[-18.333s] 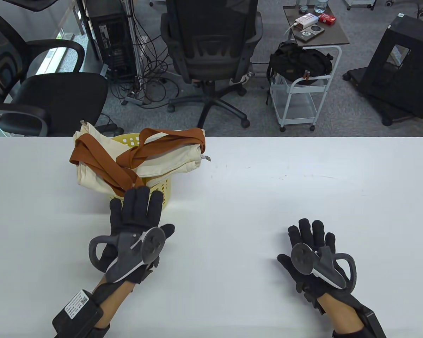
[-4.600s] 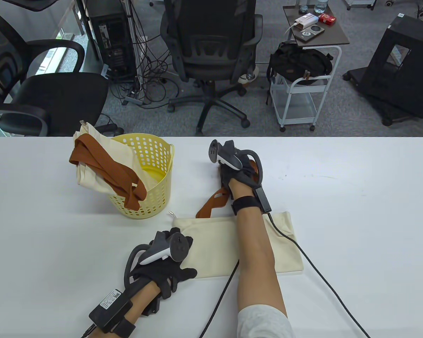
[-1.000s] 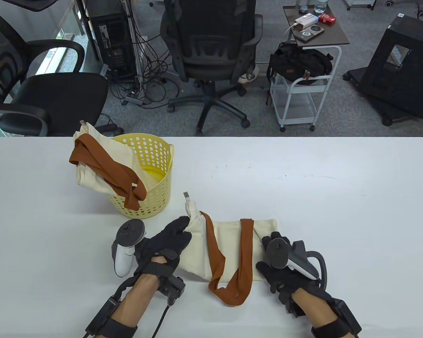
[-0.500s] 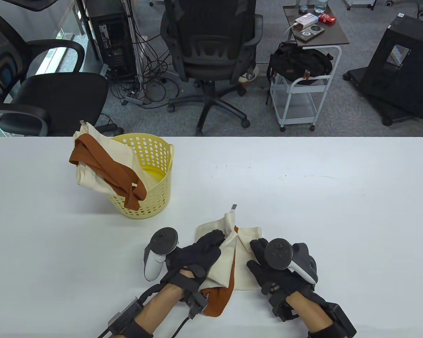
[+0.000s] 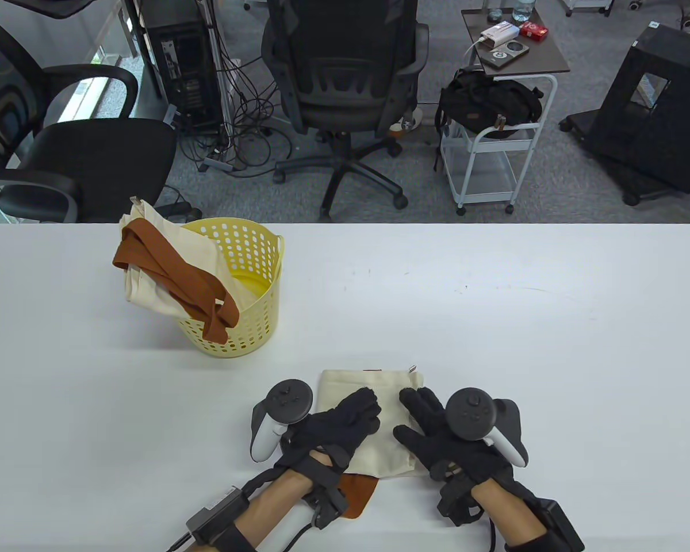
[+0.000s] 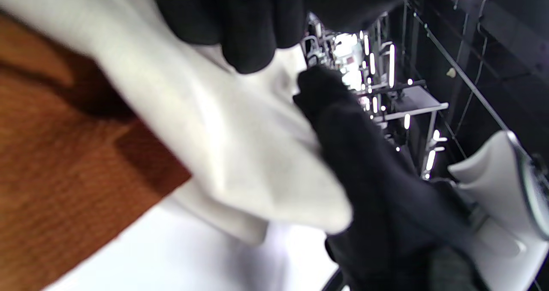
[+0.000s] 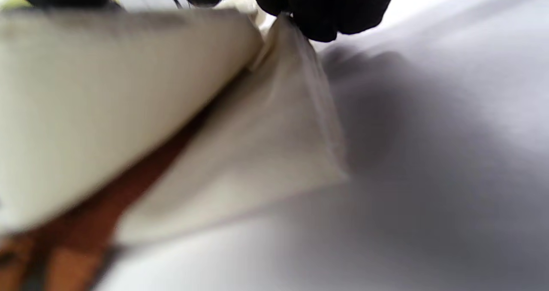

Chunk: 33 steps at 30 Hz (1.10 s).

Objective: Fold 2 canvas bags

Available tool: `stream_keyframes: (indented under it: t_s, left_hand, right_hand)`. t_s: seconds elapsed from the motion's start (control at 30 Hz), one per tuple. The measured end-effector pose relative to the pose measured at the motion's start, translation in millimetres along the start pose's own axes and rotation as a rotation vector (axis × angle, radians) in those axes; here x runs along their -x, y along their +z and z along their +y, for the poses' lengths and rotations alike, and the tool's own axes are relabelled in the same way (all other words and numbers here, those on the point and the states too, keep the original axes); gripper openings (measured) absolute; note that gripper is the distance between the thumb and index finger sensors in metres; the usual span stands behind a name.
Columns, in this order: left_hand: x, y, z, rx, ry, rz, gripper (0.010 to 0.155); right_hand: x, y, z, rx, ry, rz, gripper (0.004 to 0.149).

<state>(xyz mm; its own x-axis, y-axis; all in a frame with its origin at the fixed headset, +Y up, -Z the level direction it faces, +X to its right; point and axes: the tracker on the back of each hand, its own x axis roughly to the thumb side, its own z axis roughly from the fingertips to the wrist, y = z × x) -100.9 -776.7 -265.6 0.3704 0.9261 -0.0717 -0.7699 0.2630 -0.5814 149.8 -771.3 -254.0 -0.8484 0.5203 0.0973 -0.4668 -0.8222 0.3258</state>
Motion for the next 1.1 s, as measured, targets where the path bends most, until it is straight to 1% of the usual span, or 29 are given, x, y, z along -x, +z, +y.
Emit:
stream_keyframes:
  t_s: [0.07, 0.1, 0.17, 0.23, 0.33, 0.37, 0.4, 0.43, 0.47, 0.5, 0.57, 0.6, 0.63, 0.7, 0.77, 0.83, 0.9, 0.97, 1.0, 1.1]
  left_hand:
    - [-3.1, 1.8, 1.8, 0.011, 0.014, -0.023, 0.064]
    - [-7.5, 5.0, 5.0, 0.0, 0.005, -0.032, 0.067]
    - [-15.7, 13.3, 13.6, -0.057, -0.057, -0.013, 0.068]
    - [-22.3, 20.1, 22.1, -0.1, -0.11, -0.036, 0.069]
    - [-28.7, 28.1, 30.2, -0.144, -0.344, -0.034, 0.071]
    - [-29.6, 27.7, 30.7, -0.123, -0.489, -0.03, 0.072]
    - [-29.5, 27.1, 30.1, -0.084, -0.585, -0.001, 0.074]
    - [-27.5, 26.4, 28.0, -0.022, -0.723, 0.055, 0.076]
    - [-23.5, 25.2, 25.6, 0.015, -0.827, 0.104, 0.079]
    - [-20.2, 24.1, 24.1, 0.044, -0.861, 0.136, 0.084]
    - [-4.1, 18.9, 20.7, 0.208, -0.89, 0.257, 0.096]
    - [1.4, 17.3, 20.7, 0.229, -0.894, 0.285, 0.097]
    - [9.1, 14.2, 20.3, 0.246, -0.895, 0.285, 0.098]
    - [15.9, 12.2, 19.9, 0.267, -0.887, 0.301, 0.098]
    - [15.2, 13.3, 17.9, 0.239, -0.91, 0.293, 0.097]
    - [13.8, 12.6, 15.4, 0.247, -0.963, 0.319, 0.097]
    - [13.0, 11.8, 14.1, 0.252, -0.968, 0.329, 0.097]
    - [12.5, 11.6, 14.3, 0.259, -0.98, 0.344, 0.097]
    - [12.4, 11.5, 14.3, 0.266, -0.978, 0.353, 0.097]
    - [11.7, 11.4, 14.4, 0.264, -0.99, 0.372, 0.097]
  right_hand:
    - [-5.9, 0.2, 4.7, 0.002, 0.158, 0.005, 0.072]
    - [-9.3, 0.0, 6.9, 0.007, 0.233, -0.007, 0.072]
    - [-13.1, 0.8, 9.9, 0.039, 0.305, -0.012, 0.071]
    - [-15.5, 0.8, 12.3, 0.058, 0.347, -0.008, 0.07]
    - [-18.5, -0.4, 15.6, 0.075, 0.386, 0.002, 0.07]
    - [-19.0, -1.0, 16.7, 0.079, 0.397, 0.007, 0.07]
    - [-19.1, -1.2, 17.1, 0.081, 0.401, 0.01, 0.07]
    - [-19.3, -1.4, 17.0, 0.08, 0.4, 0.011, 0.071]
    - [-18.9, -2.0, 16.7, 0.078, 0.396, 0.013, 0.071]
    - [-18.7, -2.2, 16.8, 0.079, 0.395, 0.016, 0.071]
    - [-18.5, -3.3, 16.7, 0.079, 0.397, 0.018, 0.07]
    - [-18.4, -3.7, 16.6, 0.079, 0.402, 0.016, 0.07]
    - [-18.5, -4.1, 16.9, 0.078, 0.406, 0.014, 0.07]
    - [-18.6, -4.9, 16.7, 0.064, 0.406, 0.014, 0.07]
    - [-20.4, -4.6, 13.4, 0.068, 0.409, 0.014, 0.07]
    - [-30.9, 0.0, 3.6, 0.191, 0.378, -0.027, 0.071]
    - [-46.0, 0.9, 1.2, 0.198, 0.354, -0.107, 0.072]
    - [-65.8, -1.1, 7.6, 0.143, 0.372, -0.162, 0.073]
    - [-76.1, -4.5, 13.7, 0.087, 0.414, -0.177, 0.074]
    - [-92.0, -18.9, 32.4, -0.056, 0.497, -0.171, 0.079]
